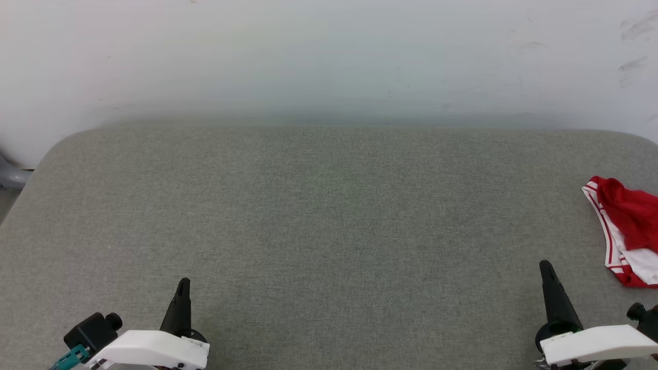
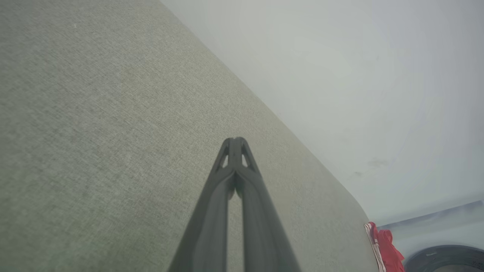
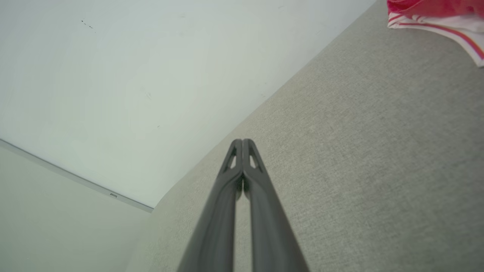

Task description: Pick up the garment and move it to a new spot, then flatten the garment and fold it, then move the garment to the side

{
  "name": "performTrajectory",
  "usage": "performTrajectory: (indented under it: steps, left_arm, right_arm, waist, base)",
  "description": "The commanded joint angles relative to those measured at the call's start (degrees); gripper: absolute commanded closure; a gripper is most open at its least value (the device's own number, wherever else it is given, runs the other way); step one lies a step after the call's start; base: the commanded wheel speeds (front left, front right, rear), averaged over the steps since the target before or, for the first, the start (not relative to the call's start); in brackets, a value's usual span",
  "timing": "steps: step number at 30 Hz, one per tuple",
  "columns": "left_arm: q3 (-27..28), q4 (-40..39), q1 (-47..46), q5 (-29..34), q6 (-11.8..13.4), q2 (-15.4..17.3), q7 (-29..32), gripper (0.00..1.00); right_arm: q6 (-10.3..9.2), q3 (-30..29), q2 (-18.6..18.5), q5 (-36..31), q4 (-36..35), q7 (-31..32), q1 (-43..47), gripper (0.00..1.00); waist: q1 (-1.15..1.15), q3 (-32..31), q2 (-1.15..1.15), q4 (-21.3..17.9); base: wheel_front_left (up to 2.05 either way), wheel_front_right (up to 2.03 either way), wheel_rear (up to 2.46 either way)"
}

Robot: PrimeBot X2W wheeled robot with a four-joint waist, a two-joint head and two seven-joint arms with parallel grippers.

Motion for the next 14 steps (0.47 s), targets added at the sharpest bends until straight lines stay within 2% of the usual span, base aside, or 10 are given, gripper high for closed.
performTrajectory:
  steps: [1,14]
  left_arm:
    - [0.4,-0.4,-1.3,-1.8,-0.4,0.1,0.4,1.00]
    - [1.5,0.6,-2.8,-10.9,-1.7,-0.3,2.5,1.00]
  right_arm:
    - [-0.02,-0.2,-0.5,1.9,-0.3,0.3,-1.8,1.00]
    - [-0.02,-0.5,-0.6,10.8,0.6,2.5,-3.1,1.00]
  waist:
    - [-0.01,0.0,0.00,0.0]
    - [-0.01,0.0,0.00,-0.1]
  base:
    - [0.00,0.00,0.00]
    - [0.00,0.00,0.00]
